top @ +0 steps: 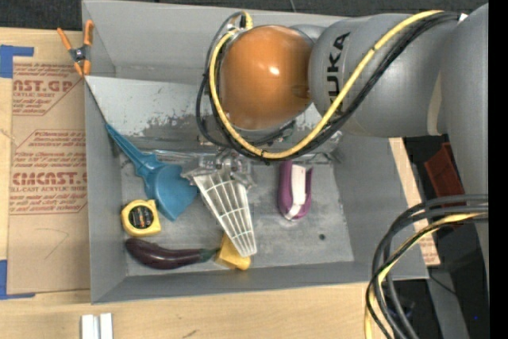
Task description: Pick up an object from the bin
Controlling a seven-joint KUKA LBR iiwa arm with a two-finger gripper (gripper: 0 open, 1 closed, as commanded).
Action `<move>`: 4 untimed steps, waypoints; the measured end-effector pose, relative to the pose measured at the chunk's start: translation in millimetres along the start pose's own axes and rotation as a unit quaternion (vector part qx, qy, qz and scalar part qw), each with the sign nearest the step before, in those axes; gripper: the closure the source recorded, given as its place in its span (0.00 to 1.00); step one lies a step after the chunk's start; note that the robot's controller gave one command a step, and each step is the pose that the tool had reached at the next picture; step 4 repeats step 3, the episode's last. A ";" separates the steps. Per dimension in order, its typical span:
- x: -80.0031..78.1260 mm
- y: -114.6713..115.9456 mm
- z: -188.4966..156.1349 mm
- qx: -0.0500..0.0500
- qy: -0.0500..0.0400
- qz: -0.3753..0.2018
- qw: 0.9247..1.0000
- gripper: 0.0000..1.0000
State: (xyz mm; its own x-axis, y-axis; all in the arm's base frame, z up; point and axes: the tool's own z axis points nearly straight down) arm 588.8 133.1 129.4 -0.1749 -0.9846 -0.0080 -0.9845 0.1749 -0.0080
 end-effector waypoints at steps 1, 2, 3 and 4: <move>0.2 0.3 0.5 -0.001 0.000 0.000 1.000 1.00; 1.9 0.7 -42.6 -0.004 0.001 0.001 1.000 1.00; -14.4 14.1 -111.9 -0.002 0.000 0.005 1.000 1.00; -14.4 14.1 -111.9 -0.002 0.000 0.005 1.000 1.00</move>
Offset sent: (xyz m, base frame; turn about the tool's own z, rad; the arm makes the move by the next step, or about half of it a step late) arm 0.0021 -0.0061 0.1251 0.0048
